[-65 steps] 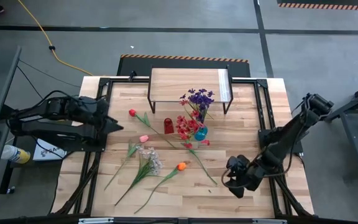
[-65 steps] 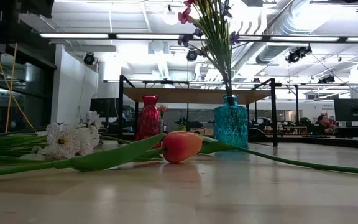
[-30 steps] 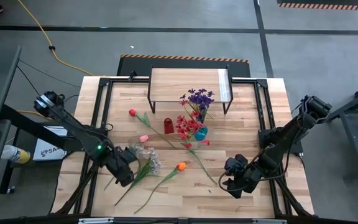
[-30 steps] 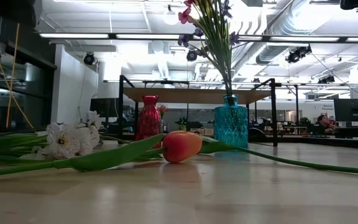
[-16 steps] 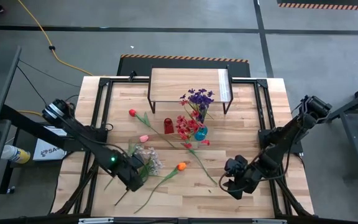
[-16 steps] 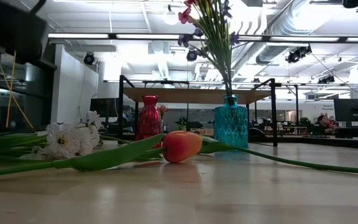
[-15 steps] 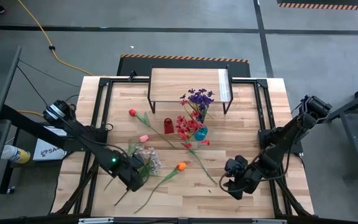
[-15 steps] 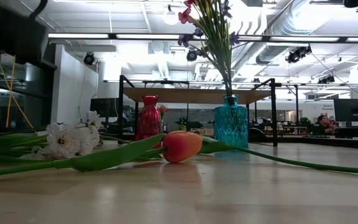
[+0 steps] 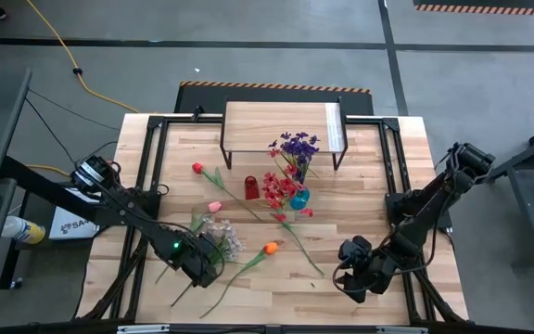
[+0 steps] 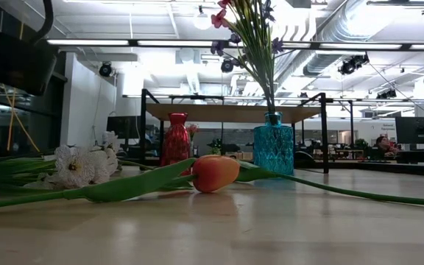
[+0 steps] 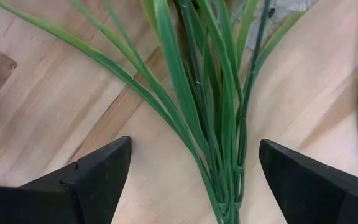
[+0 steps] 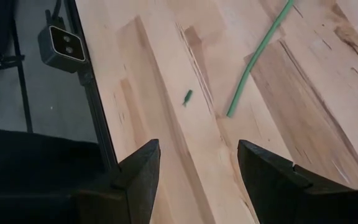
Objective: Pick and place flowers into a vace then onto a shelf
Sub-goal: Put the white flowers into the blue vase
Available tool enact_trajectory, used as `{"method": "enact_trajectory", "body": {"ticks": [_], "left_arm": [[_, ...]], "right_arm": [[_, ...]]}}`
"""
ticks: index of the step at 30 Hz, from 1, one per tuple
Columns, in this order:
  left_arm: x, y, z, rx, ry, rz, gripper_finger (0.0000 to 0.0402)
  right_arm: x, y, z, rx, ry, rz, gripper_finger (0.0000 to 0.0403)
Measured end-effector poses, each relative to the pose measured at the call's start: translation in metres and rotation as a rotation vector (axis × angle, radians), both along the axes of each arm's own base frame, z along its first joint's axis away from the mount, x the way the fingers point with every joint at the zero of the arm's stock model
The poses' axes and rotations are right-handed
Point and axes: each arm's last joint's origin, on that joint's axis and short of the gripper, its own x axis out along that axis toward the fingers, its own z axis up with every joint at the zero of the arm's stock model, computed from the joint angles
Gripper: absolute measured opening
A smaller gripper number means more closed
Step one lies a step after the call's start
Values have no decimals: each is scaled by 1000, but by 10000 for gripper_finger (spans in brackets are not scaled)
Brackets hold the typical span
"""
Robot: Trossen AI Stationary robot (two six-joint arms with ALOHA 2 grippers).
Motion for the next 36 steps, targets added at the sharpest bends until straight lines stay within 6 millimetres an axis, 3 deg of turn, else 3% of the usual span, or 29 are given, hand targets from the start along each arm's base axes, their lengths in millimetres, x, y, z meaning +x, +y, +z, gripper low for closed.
{"method": "enact_trajectory", "body": {"ticks": [32,36], "left_arm": [[1,1,-13,65,31,117,385],[0,1,-14,67,34,132,369]], "right_arm": [[7,2,6,-28,-147,-54,206],[7,2,6,-35,-154,-61,206]]}}
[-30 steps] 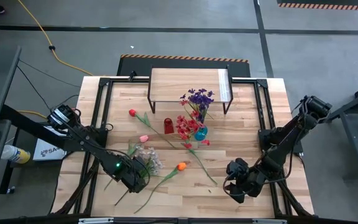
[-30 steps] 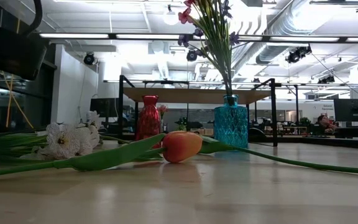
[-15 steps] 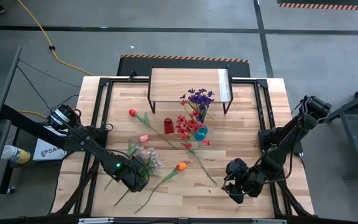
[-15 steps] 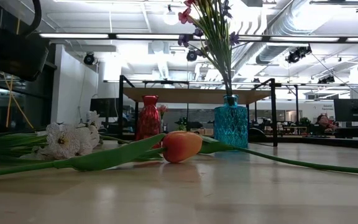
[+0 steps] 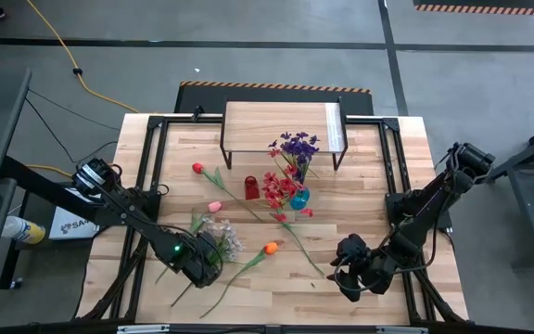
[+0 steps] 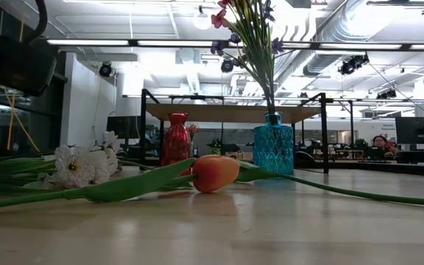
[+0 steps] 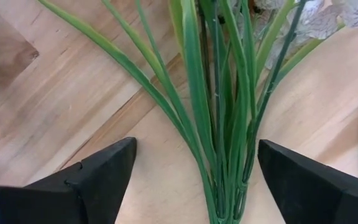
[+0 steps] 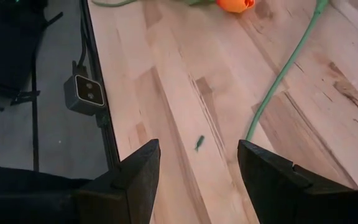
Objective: Pick and place flowers into a vace then onto a shelf
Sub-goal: Put the white flowers into the blue vase
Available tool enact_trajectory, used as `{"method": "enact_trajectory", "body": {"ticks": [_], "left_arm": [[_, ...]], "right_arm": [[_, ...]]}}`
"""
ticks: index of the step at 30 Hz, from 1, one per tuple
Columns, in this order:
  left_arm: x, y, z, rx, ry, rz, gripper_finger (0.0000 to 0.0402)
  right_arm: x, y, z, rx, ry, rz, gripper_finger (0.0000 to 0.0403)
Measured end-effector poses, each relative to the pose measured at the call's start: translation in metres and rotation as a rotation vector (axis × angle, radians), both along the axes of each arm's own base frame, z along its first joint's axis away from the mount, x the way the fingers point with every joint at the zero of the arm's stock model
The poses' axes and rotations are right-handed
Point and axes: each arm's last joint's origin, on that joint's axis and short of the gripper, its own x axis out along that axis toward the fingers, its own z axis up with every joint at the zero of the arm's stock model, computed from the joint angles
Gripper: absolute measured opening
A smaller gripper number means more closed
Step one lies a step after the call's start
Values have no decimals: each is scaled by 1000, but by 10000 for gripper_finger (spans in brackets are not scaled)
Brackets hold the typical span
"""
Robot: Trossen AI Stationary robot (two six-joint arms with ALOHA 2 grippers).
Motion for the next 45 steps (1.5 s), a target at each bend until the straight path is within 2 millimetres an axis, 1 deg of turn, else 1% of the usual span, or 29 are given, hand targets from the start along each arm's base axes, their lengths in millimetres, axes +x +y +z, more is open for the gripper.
{"method": "enact_trajectory", "body": {"ticks": [3,10,16,21,22,25,28,31,34,39,45], "left_arm": [[0,0,-2,9,9,1,334],[4,-2,-1,41,30,5,237],[11,-8,10,50,31,53,141],[20,-18,21,17,-25,19,47],[22,-21,24,10,-41,8,38],[25,-26,34,16,-61,-12,38],[28,-31,49,21,-58,-21,42],[27,-35,64,44,-28,-34,46],[23,-41,82,79,-12,-56,39],[16,-52,123,162,-57,-79,39],[8,-66,180,236,-263,-70,39]], "right_arm": [[0,0,0,-10,-6,-2,206],[0,-1,0,-20,-15,-8,206],[0,-1,0,-27,-17,-4,206],[0,-1,0,-27,-17,-4,206],[0,-1,0,-27,-17,-4,206],[0,-1,0,-27,-15,-1,206],[0,-1,0,-31,-16,5,206],[0,0,0,-36,-17,11,206],[0,0,0,-39,-17,13,206],[0,-1,0,-45,-20,15,206],[1,-1,1,-60,-51,-13,206]]}}
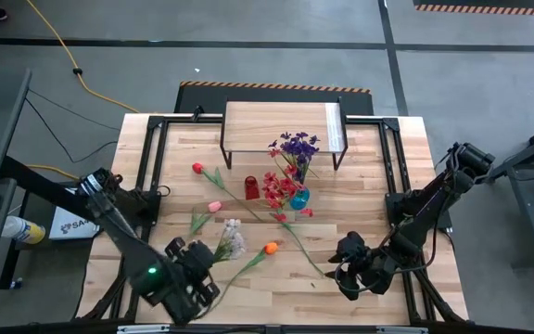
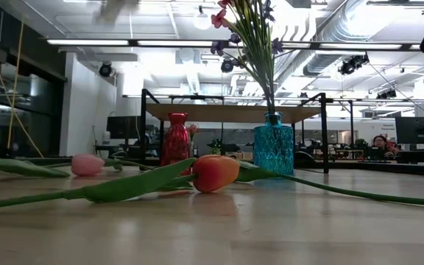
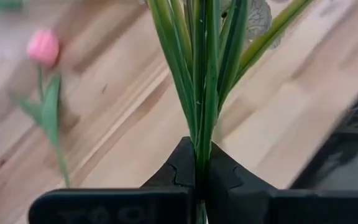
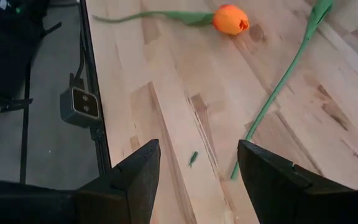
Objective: Pick and place flowers into a vace then onto a shelf
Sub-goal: Put the white flowers into the blue vase
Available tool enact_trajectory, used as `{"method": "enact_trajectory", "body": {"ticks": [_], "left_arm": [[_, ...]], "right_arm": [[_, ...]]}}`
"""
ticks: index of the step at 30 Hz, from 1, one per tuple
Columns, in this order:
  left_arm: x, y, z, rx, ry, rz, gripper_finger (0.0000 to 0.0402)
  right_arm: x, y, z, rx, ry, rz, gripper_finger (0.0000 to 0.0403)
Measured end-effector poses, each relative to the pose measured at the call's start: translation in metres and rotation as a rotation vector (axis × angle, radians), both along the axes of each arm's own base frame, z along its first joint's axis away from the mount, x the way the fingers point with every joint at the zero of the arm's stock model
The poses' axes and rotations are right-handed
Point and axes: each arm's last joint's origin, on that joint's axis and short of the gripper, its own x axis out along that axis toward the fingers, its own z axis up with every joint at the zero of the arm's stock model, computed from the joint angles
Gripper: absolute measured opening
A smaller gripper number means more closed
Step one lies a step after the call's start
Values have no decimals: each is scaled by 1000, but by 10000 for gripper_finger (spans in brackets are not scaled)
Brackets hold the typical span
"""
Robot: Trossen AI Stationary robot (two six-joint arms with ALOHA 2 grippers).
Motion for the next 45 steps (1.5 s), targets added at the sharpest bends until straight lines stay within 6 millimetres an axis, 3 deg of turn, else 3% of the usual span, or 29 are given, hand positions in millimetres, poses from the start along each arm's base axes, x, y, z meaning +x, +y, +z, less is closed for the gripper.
{"method": "enact_trajectory", "body": {"ticks": [8,16,23,29,38,45], "left_arm": [[-12,-13,75,80,-426,-35,39],[-4,-20,119,216,-664,-127,39],[12,-25,140,309,-768,-200,39],[26,-25,157,339,-841,-289,39],[60,-11,168,360,-933,-405,39],[86,12,174,311,-1006,-409,39]], "right_arm": [[4,1,5,4,-92,-55,205],[15,10,25,26,-321,-43,205],[24,17,63,57,-669,-26,204],[28,12,90,98,-895,2,206],[39,1,100,117,-1008,110,206],[37,-3,109,-62,-1120,109,206]]}}
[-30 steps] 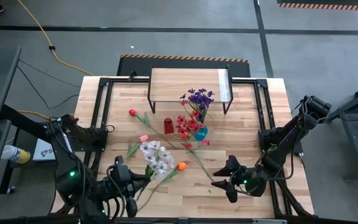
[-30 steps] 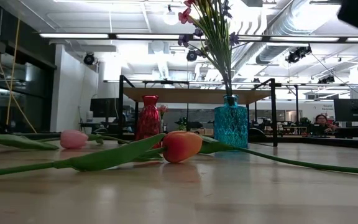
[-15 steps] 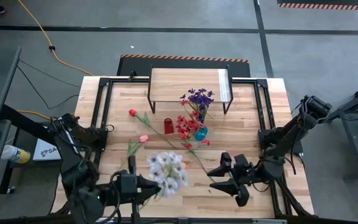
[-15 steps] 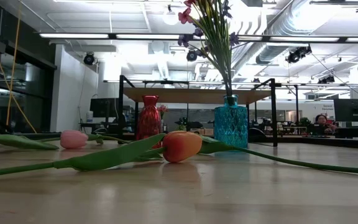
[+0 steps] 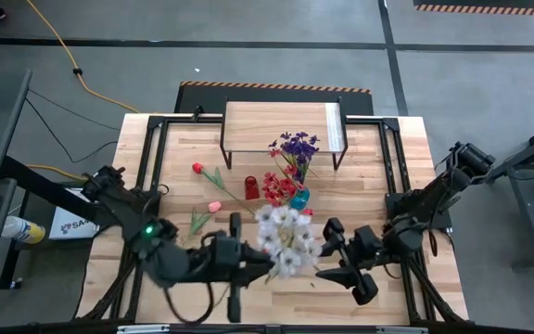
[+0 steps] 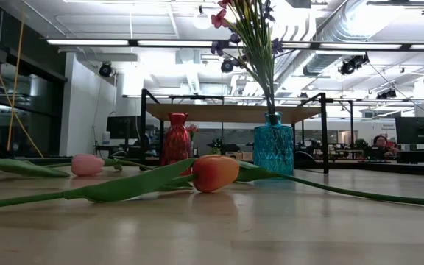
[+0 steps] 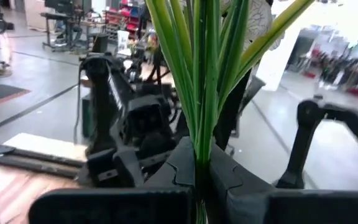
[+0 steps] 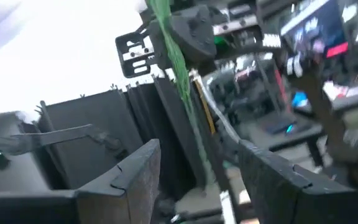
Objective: Pick and place flowers into a vace then onto a shelf
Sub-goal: Put the white flowers into the blue vase
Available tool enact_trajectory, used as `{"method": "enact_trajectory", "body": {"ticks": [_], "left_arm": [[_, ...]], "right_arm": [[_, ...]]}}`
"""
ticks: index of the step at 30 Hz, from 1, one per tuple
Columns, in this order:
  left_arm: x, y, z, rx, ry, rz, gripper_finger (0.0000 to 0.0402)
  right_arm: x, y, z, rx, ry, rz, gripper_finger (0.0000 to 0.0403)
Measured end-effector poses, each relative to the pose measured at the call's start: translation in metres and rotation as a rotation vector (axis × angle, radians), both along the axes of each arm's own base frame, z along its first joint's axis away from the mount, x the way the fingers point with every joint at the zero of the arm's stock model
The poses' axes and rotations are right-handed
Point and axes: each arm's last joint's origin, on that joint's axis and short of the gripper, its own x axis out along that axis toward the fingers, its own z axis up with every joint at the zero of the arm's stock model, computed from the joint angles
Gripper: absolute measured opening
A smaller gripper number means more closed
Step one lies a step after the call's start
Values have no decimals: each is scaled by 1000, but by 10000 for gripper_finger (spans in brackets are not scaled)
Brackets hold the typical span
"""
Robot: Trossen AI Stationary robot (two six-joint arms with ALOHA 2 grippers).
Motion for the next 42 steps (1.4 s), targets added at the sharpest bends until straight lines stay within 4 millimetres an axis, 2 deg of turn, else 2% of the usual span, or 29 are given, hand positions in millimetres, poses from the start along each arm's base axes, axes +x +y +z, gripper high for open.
{"method": "enact_trajectory", "body": {"ticks": [7,15,24,32,42], "left_arm": [[31,7,-10,-27,-43,-69,39],[53,18,-16,-74,-89,-97,39],[55,21,-16,-75,-91,-94,39],[55,22,-16,-28,-84,-56,39],[56,23,-24,24,-10,-9,39]], "right_arm": [[0,-2,6,-97,-48,-99,205],[11,3,35,-265,9,-163,204],[20,1,57,-333,61,-148,205],[21,0,58,-313,48,-94,204],[14,10,59,-269,43,-29,206]]}}
